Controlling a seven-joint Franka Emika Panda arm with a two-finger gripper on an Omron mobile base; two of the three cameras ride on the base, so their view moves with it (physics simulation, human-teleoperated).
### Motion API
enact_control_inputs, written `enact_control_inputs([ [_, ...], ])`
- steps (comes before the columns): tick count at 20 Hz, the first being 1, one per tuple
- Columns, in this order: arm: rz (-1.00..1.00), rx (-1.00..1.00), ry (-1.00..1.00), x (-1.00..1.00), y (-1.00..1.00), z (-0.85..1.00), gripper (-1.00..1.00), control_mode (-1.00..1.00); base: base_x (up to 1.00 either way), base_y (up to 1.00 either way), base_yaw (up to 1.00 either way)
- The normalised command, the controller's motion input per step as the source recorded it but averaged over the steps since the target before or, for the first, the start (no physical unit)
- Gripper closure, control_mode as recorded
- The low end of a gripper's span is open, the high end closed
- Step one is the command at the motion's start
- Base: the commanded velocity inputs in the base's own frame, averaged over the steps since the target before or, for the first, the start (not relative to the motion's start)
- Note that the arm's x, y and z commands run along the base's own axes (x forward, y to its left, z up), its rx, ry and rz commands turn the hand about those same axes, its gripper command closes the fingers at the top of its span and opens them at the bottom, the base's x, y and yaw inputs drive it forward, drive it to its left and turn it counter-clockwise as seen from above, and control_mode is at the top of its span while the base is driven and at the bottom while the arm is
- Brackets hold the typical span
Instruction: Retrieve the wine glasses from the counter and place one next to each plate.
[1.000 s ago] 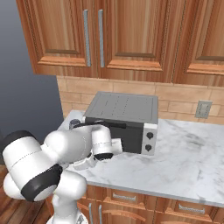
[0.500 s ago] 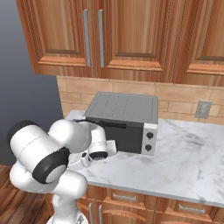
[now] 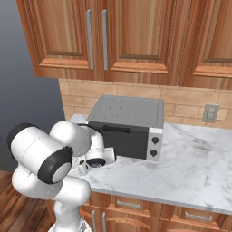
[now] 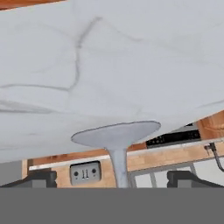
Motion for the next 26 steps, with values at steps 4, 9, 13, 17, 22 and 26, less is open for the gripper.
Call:
enact_control_inputs([
  [4,0.00,0.00,0.00,0.12,0.22,-0.17,-1.00,-1.00,0.00,0.00,0.00],
  [9,0.00,0.00,0.00,0.03,0.17,-0.03,-1.00,-1.00,0.00,0.00,0.00],
  [13,0.00,0.01,-0.03,-0.01,0.01,0.02,1.00,-1.00,0.00,0.00,0.00],
  [17,0.00,0.05,-0.10,-0.13,0.00,0.30,1.00,-1.00,0.00,0.00,0.00],
  [22,0.00,0.01,-0.06,-0.06,0.01,0.65,1.00,-1.00,0.00,0.00,0.00],
  [26,0.00,0.00,-0.15,-0.54,0.00,1.00,1.00,-1.00,0.00,0.00,0.00],
])
